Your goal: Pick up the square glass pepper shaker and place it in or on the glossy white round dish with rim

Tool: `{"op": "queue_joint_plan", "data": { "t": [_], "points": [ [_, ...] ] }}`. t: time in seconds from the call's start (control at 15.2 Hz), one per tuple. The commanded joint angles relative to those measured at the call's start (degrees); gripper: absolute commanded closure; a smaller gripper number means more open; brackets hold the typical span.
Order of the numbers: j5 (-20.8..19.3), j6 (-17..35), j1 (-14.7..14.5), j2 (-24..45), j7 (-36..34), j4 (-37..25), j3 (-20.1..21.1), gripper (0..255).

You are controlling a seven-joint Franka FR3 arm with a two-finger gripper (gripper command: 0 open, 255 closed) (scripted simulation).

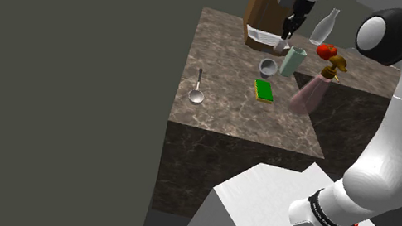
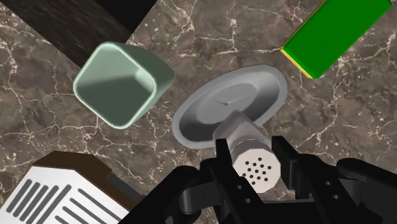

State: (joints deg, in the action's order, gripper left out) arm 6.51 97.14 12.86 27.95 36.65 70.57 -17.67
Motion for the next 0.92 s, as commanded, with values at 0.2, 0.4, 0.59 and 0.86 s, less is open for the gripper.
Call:
{"op": "queue_joint_plan", "data": {
  "t": [0.2,0.4,0.59,0.86],
  "points": [
    [0.0,3.9,-0.4,-0.2,0.1,4.1,0.1,255],
    [0.0,6.2,-0.5,-0.2,0.1,6.4,0.1,255],
    [0.1,8.4,-0.7,0.0,0.2,8.4,0.2,255],
    [0.3,11.2,-0.8,0.4,0.3,10.9,0.3,255]
  ]
}}
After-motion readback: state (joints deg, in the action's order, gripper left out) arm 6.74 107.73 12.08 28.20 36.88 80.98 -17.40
